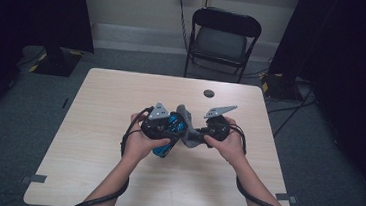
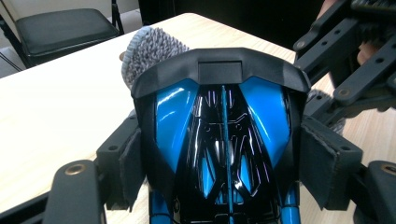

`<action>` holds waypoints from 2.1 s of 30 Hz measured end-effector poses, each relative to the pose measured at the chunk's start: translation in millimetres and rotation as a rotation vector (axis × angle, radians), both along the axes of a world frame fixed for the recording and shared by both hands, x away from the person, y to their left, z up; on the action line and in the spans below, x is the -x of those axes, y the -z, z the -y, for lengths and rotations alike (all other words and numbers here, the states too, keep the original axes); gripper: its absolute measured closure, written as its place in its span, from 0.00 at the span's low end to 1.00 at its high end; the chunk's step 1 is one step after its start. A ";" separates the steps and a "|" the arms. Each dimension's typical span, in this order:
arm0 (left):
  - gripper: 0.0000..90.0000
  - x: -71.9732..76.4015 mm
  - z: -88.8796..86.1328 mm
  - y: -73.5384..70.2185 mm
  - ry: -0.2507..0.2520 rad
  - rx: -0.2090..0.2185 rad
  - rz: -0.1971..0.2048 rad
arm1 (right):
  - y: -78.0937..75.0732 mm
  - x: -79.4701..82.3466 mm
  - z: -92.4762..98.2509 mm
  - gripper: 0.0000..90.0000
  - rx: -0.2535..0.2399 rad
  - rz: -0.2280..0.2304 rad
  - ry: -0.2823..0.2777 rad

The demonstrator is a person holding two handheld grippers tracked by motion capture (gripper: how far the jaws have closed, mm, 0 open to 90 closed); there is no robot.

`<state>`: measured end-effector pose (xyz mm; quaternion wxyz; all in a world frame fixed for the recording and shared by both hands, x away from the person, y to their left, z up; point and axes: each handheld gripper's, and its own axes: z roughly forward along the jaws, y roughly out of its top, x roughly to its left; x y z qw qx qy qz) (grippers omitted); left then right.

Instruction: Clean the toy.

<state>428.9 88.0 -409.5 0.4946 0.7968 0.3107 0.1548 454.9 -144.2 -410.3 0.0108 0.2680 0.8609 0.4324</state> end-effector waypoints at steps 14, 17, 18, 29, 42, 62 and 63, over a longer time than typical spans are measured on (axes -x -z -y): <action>0.28 -2.4 1.8 -5.3 0.004 0.011 0.002 | 24.0 10.2 -16.6 0.83 -0.069 -0.067 -0.044; 0.28 -2.6 1.7 -6.7 0.003 0.012 0.006 | 29.0 12.7 -19.6 0.83 -0.083 -0.082 -0.055; 0.28 -2.8 1.8 -7.0 0.004 0.011 0.002 | 30.7 14.0 -21.3 0.83 -0.084 -0.083 -0.060; 0.28 -3.9 -1.3 -8.8 -0.007 0.018 0.005 | 40.2 20.6 -34.7 0.83 -0.068 -0.093 -0.092; 0.28 -7.7 -3.8 -19.0 -0.035 0.032 0.032 | 55.9 31.4 -50.4 0.83 -0.046 -0.123 -0.155; 0.28 -18.5 -31.2 -21.8 -0.120 0.050 0.029 | 52.6 32.6 -38.5 0.82 0.044 -0.110 -0.181; 0.28 -18.8 -33.5 -21.9 -0.124 0.048 0.027 | 51.7 32.3 -36.2 0.82 0.043 -0.110 -0.171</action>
